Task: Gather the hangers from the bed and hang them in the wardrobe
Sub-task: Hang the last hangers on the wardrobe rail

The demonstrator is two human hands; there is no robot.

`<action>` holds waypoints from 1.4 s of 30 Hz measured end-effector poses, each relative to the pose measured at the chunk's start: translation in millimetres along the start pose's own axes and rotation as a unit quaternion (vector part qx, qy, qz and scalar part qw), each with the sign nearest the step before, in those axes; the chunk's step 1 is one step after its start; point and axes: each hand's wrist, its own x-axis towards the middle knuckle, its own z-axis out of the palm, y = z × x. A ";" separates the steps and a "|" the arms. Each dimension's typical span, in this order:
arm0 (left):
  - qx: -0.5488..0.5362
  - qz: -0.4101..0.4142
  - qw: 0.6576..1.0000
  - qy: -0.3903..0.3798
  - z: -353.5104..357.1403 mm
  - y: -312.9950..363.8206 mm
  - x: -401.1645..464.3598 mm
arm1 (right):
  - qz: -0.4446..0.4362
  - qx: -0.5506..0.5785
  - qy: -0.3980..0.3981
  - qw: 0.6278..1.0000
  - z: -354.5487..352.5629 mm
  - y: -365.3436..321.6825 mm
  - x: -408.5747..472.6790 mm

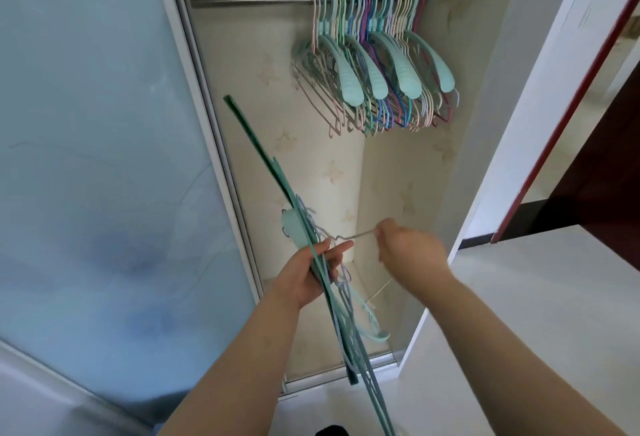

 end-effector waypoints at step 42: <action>0.169 -0.027 0.983 -0.061 -17.6 59.7 -27.9 | 0.517 0.354 -0.125 0.769 169.3 99.6 -97.9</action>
